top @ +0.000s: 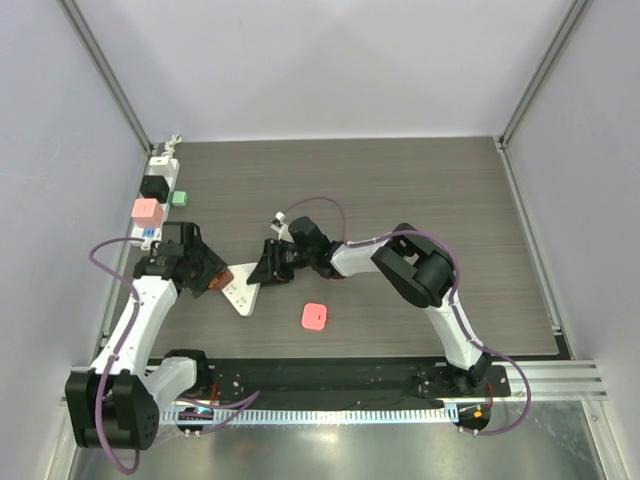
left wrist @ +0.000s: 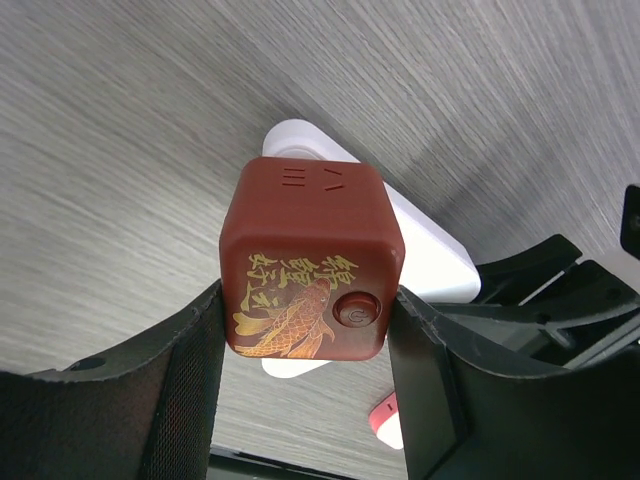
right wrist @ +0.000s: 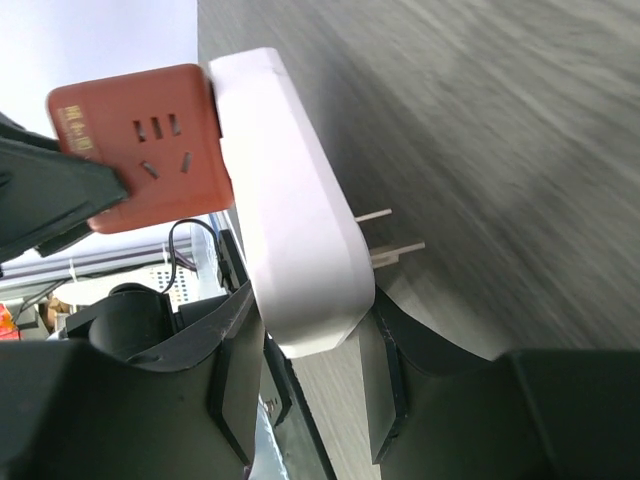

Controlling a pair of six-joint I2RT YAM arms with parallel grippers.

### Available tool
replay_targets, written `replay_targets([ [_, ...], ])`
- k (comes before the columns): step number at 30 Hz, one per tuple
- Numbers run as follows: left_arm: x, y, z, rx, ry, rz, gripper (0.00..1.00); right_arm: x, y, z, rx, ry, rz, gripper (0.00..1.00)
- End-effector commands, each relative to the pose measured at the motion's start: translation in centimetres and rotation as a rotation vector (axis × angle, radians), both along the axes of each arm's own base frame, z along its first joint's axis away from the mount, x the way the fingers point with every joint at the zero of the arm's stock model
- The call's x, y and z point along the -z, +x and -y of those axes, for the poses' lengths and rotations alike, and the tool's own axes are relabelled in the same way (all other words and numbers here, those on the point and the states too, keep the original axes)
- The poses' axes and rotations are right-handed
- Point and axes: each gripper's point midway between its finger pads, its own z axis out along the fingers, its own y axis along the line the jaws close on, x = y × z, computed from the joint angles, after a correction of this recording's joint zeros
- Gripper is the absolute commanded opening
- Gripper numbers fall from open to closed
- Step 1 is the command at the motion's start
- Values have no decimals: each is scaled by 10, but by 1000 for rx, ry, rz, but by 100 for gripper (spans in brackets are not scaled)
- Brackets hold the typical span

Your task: Pull the plug off the socket

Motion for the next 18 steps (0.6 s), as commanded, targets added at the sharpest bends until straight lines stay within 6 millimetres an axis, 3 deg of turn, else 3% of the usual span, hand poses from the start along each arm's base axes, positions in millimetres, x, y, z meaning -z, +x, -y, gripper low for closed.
replay_targets([
  [1, -46, 11, -3, 12, 24, 145, 0, 78, 15, 41, 149, -308, 7, 1],
  [5, -37, 7, 27, 103, -123, 115, 0, 78, 16, 42, 150, -308, 7, 1],
  [9, -31, 11, 44, 139, -213, 122, 0, 75, 15, 41, 149, -294, -5, 1],
  [14, -33, 12, 42, 165, -184, 148, 0, 70, 16, 40, 168, -205, -75, 1],
  [18, -35, 10, 56, 218, -253, 195, 0, 74, 18, 45, 197, -218, -107, 1],
])
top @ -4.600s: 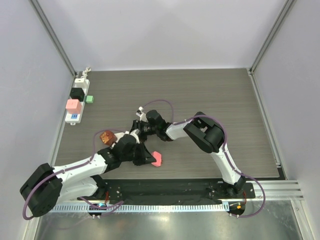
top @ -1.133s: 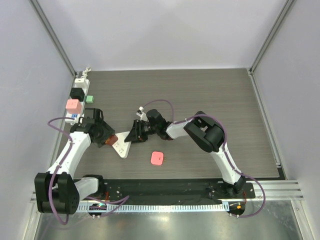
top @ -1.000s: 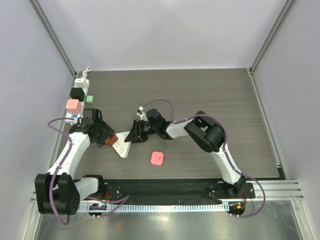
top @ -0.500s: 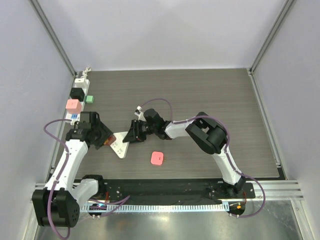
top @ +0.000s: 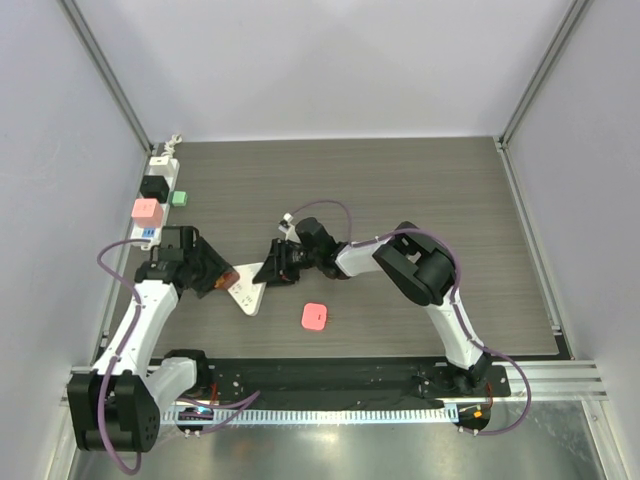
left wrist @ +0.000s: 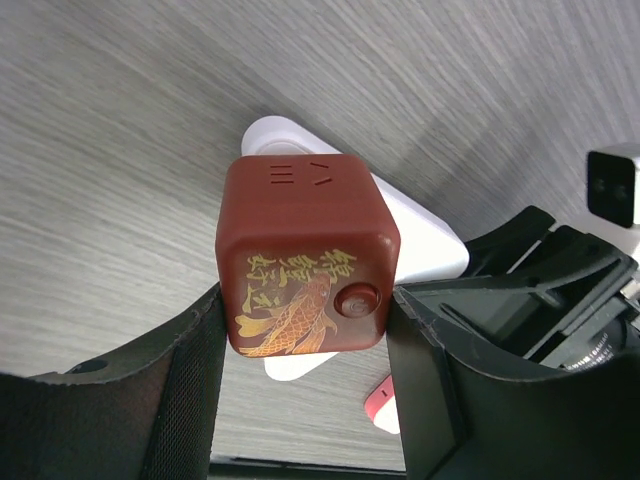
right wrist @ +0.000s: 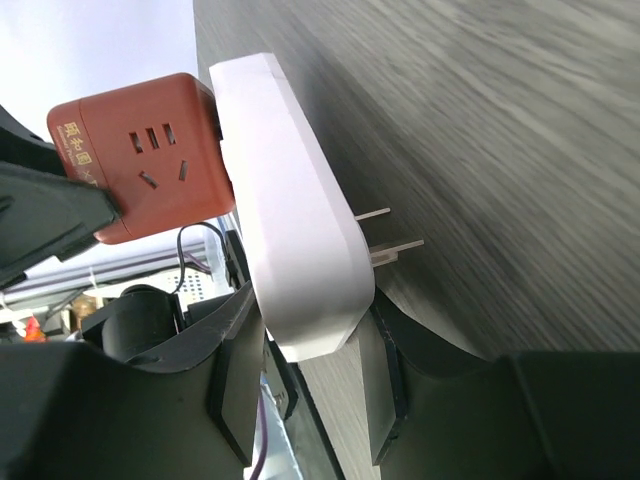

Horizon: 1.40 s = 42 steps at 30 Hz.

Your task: Pull the plug off the socket

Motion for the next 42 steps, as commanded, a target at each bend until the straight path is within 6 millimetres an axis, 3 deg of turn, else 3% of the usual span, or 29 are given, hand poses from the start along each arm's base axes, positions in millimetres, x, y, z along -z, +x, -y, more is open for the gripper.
replay_targets([
  [1, -35, 7, 51, 169, -240, 151, 0, 72, 17, 37, 170, -242, -61, 1],
  [6, -46, 12, 59, 202, -283, 199, 0, 73, 16, 38, 170, -241, -71, 1],
  [10, -53, 17, 52, 176, -244, 217, 0, 72, 17, 37, 167, -236, -69, 1],
  [14, -39, 9, 29, 112, -122, 117, 0, 76, 20, 44, 177, -300, -34, 1],
  [21, -30, 5, 22, 84, -90, 82, 0, 73, 25, 47, 176, -339, 31, 1],
  [32, -50, 17, 22, 102, -75, 99, 0, 78, 27, 51, 164, -468, 125, 1],
  [42, -17, 9, 20, 86, -75, 58, 0, 69, 18, 37, 124, -337, 54, 1],
])
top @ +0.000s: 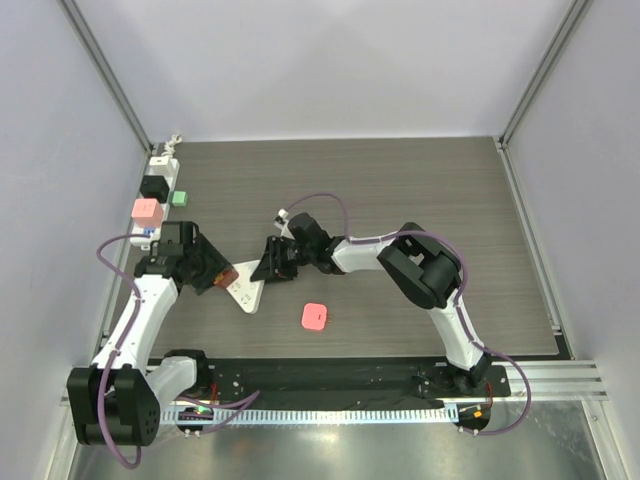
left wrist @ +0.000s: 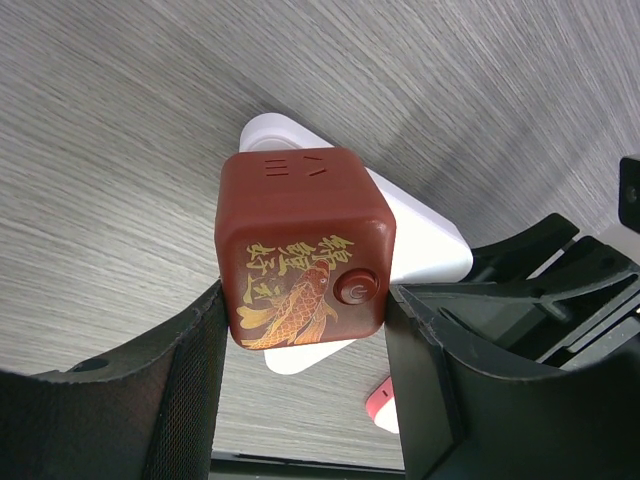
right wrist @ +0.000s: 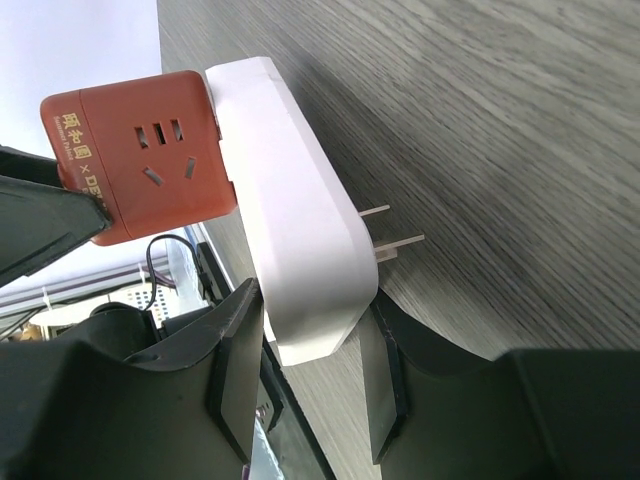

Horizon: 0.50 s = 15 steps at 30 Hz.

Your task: Pull the plug off the socket

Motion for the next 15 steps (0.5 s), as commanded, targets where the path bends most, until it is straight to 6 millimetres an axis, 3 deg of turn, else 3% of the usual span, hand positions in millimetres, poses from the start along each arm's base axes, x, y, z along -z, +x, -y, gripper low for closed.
replay_targets([
  [1, -11, 4, 20, 59, -80, 53, 0, 75, 11, 38, 112, -233, -9, 1],
  [4, -14, 8, 19, 84, -62, 69, 1, 72, 12, 38, 111, -223, -7, 1],
  [5, -15, 9, 17, 94, -49, 71, 5, 73, 12, 38, 109, -220, -7, 1],
  [6, -15, 9, 17, 94, -45, 70, 10, 72, 12, 38, 108, -217, -7, 1],
  [10, -15, 13, 17, 94, -47, 62, 53, 71, 11, 36, 100, -205, -9, 1],
  [15, -9, 15, 20, 95, -66, 45, 69, 72, 11, 36, 97, -204, -9, 1],
])
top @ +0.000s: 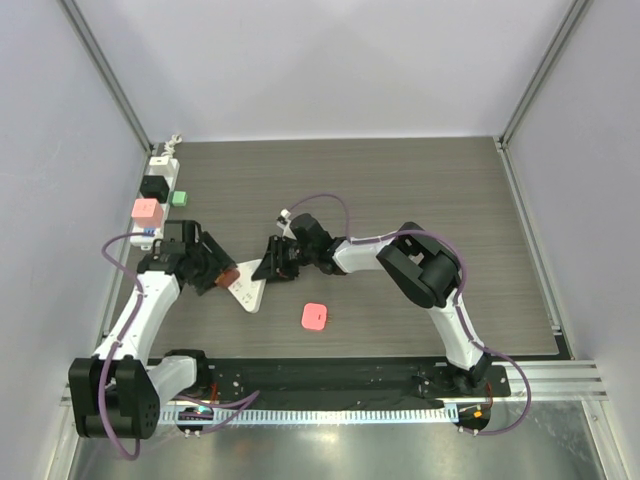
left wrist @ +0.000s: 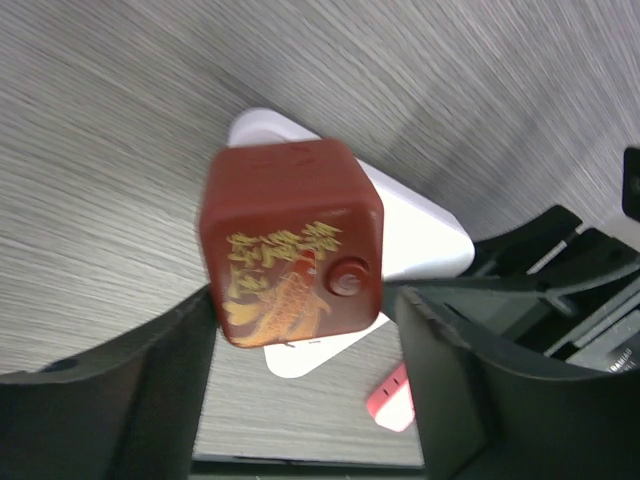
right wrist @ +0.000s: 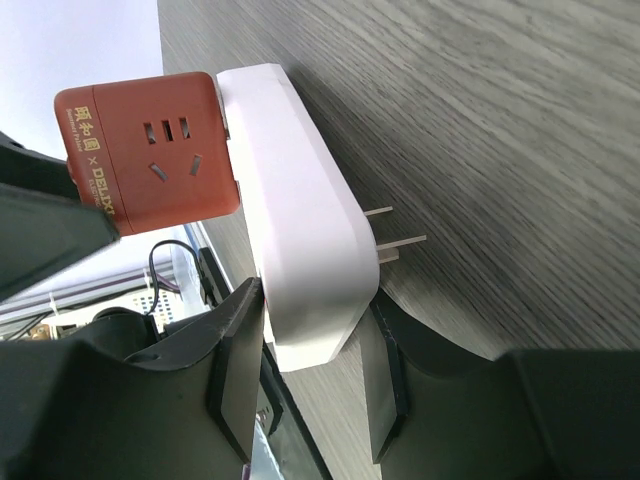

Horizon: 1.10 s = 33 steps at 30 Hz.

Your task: Pull the plug off the socket

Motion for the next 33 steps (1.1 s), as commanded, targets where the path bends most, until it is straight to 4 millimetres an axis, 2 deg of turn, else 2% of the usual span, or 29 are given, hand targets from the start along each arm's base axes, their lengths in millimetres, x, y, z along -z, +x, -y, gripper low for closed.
replay_targets([
  [1, -15, 11, 17, 74, -56, 51, 73, 68, 9, 33, 80, -213, 5, 1],
  [4, -11, 13, 16, 71, -50, 40, 80, 67, 9, 32, 75, -207, 9, 1],
  [16, 8, 15, -4, -21, 39, -4, 80, 65, 7, 30, 65, -194, 12, 1],
  [23, 17, 24, 3, -25, -6, -26, 75, 66, 7, 30, 64, -194, 14, 1],
  [26, 19, 25, 3, -12, -1, -23, 58, 65, 9, 31, 67, -194, 17, 1],
  [27, 18, 25, 4, -5, -4, -13, 37, 66, 8, 31, 65, -198, 19, 1],
  [30, 11, 23, 9, 18, -24, 13, 0, 67, 13, 35, 84, -219, 34, 1],
  [33, 1, 21, 16, 61, -55, 40, 0, 70, 16, 40, 101, -261, 48, 1],
])
